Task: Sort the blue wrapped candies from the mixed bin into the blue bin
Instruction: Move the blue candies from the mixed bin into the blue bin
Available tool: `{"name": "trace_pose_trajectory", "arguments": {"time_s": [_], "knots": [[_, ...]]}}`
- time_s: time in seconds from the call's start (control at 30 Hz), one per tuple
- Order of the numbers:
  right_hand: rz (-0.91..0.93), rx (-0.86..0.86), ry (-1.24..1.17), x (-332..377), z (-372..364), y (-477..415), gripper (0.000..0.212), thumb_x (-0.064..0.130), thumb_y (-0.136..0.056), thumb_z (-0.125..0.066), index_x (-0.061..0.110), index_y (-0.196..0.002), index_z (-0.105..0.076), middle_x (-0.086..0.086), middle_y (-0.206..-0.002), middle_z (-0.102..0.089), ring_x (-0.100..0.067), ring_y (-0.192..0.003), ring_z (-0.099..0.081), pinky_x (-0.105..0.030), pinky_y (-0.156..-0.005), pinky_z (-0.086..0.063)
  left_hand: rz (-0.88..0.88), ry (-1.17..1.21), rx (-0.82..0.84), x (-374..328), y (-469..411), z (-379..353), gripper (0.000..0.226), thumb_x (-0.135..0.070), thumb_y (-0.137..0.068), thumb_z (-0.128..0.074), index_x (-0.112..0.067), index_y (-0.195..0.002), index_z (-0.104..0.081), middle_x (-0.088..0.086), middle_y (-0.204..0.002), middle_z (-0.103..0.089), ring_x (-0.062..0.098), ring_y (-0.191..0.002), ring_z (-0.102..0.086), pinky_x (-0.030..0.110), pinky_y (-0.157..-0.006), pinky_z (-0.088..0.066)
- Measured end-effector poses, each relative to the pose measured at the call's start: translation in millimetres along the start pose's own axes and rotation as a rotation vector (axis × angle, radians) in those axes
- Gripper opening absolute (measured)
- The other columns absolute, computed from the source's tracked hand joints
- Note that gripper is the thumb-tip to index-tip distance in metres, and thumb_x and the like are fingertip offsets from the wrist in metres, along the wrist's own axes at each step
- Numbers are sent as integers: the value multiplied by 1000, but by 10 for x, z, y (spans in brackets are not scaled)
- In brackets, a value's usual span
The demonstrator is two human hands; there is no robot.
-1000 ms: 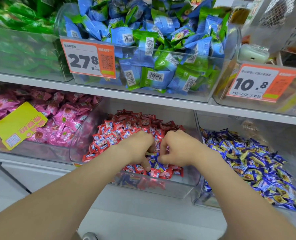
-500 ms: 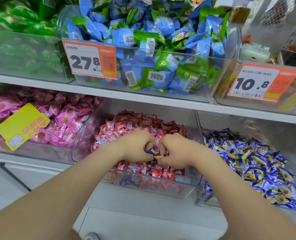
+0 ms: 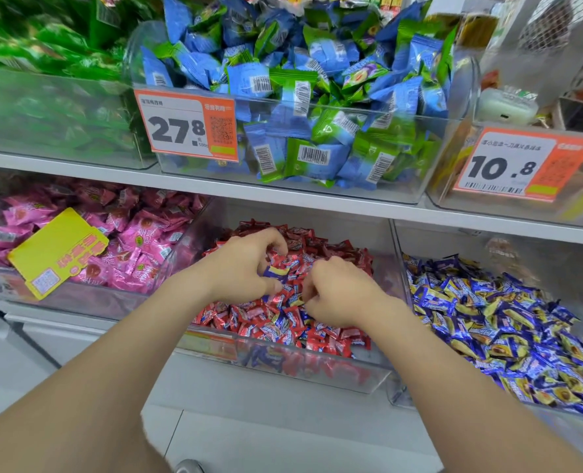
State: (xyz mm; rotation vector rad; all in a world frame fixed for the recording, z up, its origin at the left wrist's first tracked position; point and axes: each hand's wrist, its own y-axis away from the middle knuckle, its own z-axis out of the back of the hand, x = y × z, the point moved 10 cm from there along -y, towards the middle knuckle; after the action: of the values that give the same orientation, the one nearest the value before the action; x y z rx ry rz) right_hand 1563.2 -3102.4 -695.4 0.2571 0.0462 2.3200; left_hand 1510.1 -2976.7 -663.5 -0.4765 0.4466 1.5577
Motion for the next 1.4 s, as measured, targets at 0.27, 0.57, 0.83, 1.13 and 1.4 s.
{"name": "trace_pose_trajectory", "arguments": {"time_s": [0.27, 0.57, 0.83, 1.13, 1.4], "knots": [[72, -56, 252, 153, -140, -120, 25, 40, -91, -78, 18, -96, -65, -2, -89, -60, -31, -81, -61, -37, -66, -42, 155, 81, 153, 143, 66, -175, 17, -12, -96, -59, -23, -94, -72, 1, -66, -62, 16, -46, -51, 27, -46, -48], [-118, -86, 73, -149, 159, 17, 45, 60, -85, -61, 22, -71, -41, 0, -77, -41, -32, -78, -48, -37, -71, -44, 128, -63, 247, 5, 70, -365, 53, -53, -102, -59, -12, -74, -76, -2, -46, -62, 13, -40, -59, 21, -50, -49], [-166, -91, -25, -401, 129, -21, 51, 55, -96, -63, 21, -67, -38, -5, -73, -43, -33, -83, -52, -37, -67, -42, 70, -236, 278, -19, -12, -542, 12, -11, -90, -73, -19, -87, -82, -12, -77, -74, 0, -60, -66, 21, -61, -54], [36, 68, 256, 78, -199, -31, 22, 29, -82, -77, 22, -92, -58, 1, -86, -59, -28, -83, -62, -34, -62, -44, 78, -574, 240, -120, -129, -658, 34, -36, -82, -84, -20, -93, -56, 0, -81, -53, 28, -81, -62, 36, -62, -47], [-12, 295, 269, -15, -302, 0, 30, 25, -76, -84, 21, -101, -67, 2, -84, -68, -20, -73, -66, -33, -69, -59, 65, -453, 329, -83, -66, -804, 37, -52, -73, -88, -21, -86, -72, -1, -80, -62, 24, -81, -63, 37, -62, -55]]}}
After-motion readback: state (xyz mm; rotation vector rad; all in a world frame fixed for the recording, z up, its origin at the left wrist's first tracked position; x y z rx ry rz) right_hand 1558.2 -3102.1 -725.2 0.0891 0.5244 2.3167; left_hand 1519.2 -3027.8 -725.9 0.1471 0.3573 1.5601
